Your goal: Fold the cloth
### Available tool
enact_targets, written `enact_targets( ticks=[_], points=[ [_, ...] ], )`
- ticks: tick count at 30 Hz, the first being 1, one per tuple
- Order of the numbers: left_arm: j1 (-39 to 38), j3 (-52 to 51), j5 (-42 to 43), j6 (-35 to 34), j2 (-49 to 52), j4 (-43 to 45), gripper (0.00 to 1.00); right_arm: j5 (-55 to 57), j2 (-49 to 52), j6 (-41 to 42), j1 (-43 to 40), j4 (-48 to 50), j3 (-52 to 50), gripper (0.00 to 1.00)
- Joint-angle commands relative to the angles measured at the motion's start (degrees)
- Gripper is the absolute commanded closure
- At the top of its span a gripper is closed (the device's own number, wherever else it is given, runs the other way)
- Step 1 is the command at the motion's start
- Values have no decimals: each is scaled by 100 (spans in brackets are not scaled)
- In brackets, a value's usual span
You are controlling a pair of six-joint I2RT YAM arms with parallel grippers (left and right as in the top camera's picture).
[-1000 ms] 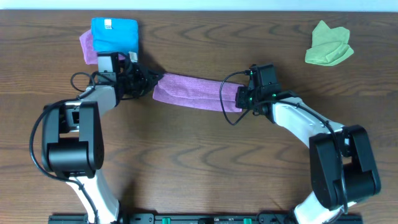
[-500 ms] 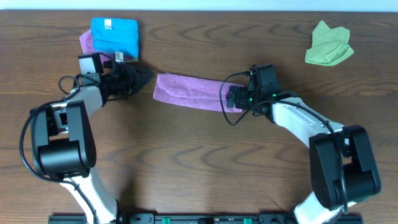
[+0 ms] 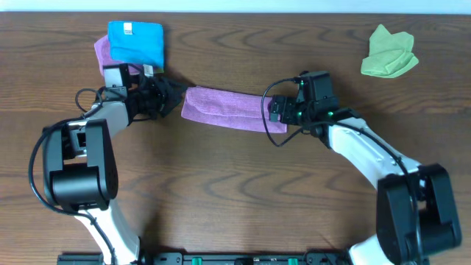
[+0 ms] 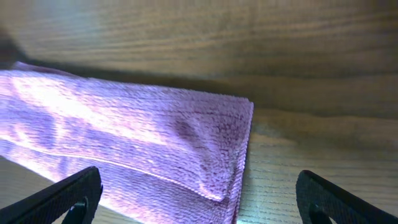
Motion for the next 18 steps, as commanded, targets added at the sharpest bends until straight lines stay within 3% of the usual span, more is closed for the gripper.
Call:
enact_targets(
  ticks=[1, 18],
  points=[
    [-72, 129, -236, 118, 70, -22, 45, -17, -225, 83, 46, -9, 37, 1],
    [-448, 129, -509, 81, 144, 310, 45, -22, -306, 81, 46, -13, 37, 1]
  ],
)
